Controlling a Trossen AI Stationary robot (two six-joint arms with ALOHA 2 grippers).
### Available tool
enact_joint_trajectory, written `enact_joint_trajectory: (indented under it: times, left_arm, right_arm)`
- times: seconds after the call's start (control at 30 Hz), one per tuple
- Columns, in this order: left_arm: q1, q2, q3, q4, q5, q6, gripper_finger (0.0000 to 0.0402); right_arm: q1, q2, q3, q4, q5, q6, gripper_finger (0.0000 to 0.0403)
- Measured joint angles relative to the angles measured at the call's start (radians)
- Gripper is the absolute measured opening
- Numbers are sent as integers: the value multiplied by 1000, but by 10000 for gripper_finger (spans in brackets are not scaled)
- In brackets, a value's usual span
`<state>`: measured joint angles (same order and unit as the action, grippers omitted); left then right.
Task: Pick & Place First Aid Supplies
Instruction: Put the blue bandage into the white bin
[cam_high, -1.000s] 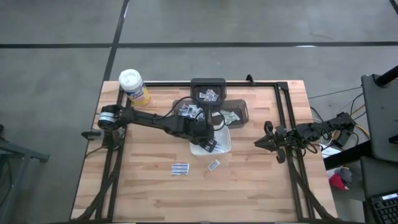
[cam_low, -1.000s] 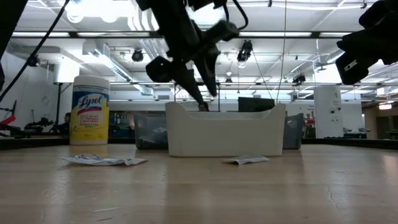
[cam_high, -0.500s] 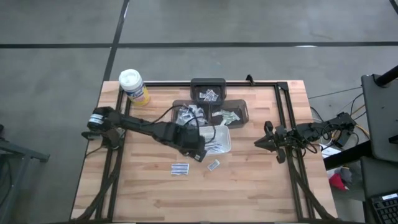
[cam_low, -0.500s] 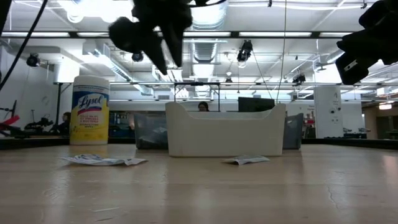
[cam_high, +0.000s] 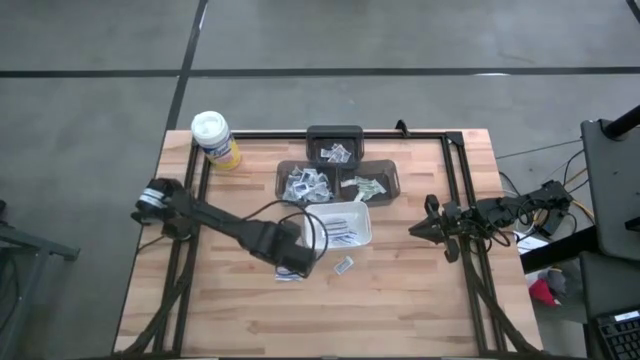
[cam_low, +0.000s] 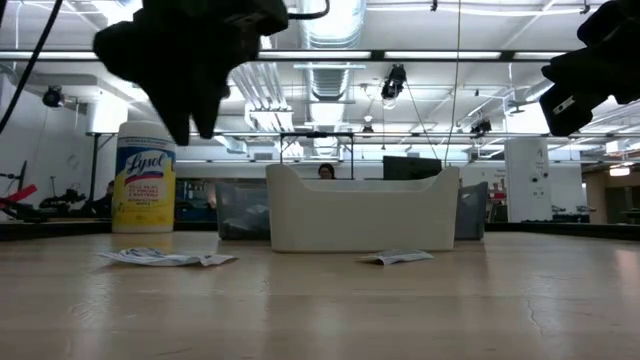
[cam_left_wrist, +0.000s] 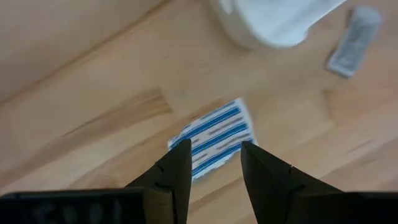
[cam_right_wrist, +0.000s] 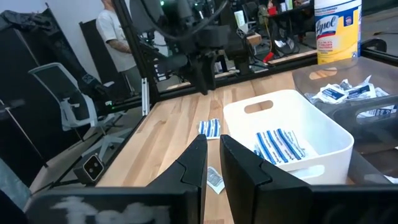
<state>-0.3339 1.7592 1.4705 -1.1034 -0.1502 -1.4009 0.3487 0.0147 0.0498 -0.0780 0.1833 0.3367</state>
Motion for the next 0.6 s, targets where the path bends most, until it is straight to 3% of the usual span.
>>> enact_joint_trajectory:
  times: [0.6]
  left_arm:
    - [-31,-11,-203,39,73,-62,131]
  right_arm:
    - [0,0,0,0,2,4,43]
